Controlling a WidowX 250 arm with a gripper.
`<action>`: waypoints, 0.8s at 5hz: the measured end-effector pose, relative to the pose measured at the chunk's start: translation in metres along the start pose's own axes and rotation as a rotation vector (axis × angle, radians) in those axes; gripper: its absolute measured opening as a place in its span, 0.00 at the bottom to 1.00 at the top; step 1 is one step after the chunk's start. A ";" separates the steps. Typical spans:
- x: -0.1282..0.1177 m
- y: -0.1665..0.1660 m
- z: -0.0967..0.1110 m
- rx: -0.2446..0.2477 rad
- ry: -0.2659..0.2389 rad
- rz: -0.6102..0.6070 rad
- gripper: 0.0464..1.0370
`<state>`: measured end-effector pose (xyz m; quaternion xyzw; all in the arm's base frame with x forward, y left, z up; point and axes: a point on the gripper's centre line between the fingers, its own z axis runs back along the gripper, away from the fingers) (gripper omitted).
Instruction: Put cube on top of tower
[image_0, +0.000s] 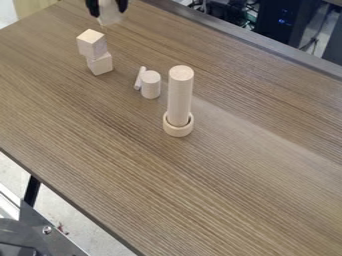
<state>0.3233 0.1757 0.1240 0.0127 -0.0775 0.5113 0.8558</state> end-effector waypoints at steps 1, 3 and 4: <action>0.002 0.005 -0.008 0.024 0.010 0.003 0.50; 0.007 0.010 -0.010 0.037 -0.005 0.006 0.50; 0.008 0.012 -0.011 0.042 -0.013 0.003 0.50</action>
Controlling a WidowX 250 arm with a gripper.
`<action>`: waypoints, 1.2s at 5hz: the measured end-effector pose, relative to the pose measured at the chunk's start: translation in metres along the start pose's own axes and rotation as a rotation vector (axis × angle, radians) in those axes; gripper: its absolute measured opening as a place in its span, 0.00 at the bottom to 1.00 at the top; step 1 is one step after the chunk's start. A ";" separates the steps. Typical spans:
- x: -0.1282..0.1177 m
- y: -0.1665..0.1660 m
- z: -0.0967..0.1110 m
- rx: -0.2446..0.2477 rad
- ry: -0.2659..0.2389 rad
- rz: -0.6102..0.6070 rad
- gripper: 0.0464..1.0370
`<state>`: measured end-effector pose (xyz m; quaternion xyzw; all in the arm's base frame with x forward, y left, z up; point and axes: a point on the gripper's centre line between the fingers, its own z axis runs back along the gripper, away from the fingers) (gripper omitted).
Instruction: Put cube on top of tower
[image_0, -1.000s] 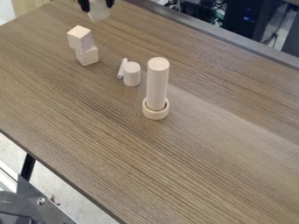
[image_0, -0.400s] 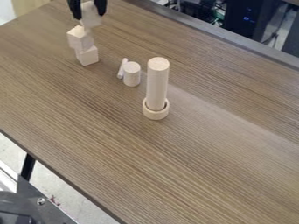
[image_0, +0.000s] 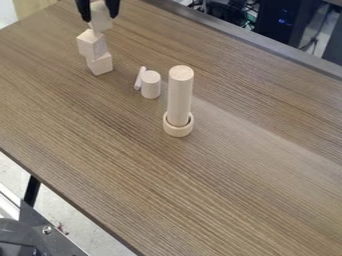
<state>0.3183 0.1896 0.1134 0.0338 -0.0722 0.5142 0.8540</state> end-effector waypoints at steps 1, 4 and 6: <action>0.000 0.002 -0.001 0.003 0.004 0.004 0.50; -0.007 0.010 -0.010 0.033 0.027 -0.008 0.57; -0.007 0.011 -0.015 0.031 0.015 -0.067 0.97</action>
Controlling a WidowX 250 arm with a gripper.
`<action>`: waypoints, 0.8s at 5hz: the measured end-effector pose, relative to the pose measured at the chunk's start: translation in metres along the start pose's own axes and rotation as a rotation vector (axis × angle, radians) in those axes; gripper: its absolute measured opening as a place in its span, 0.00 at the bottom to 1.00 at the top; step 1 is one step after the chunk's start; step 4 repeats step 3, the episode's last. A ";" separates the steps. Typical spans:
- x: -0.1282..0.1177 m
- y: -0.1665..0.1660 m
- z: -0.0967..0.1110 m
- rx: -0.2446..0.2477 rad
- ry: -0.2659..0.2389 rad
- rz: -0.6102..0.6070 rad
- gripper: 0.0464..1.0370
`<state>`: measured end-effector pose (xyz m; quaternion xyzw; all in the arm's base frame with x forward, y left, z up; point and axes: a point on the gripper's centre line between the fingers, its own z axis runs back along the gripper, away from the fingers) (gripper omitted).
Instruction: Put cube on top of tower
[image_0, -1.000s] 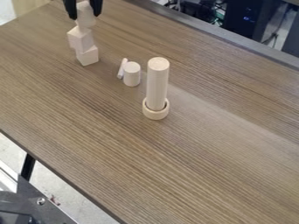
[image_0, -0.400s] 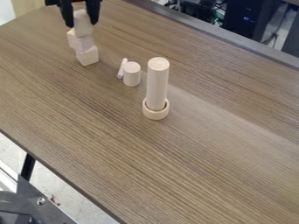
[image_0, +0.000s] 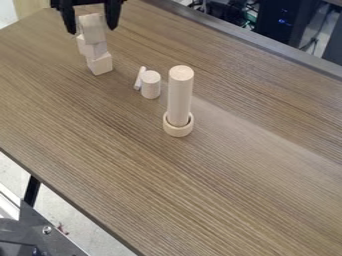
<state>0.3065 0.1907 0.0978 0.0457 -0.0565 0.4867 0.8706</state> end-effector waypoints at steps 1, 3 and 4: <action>0.002 -0.004 -0.001 -0.023 -0.017 -0.051 0.96; 0.015 -0.028 0.042 -0.152 -0.115 -0.150 0.96; 0.015 -0.028 0.042 -0.152 -0.115 -0.150 0.96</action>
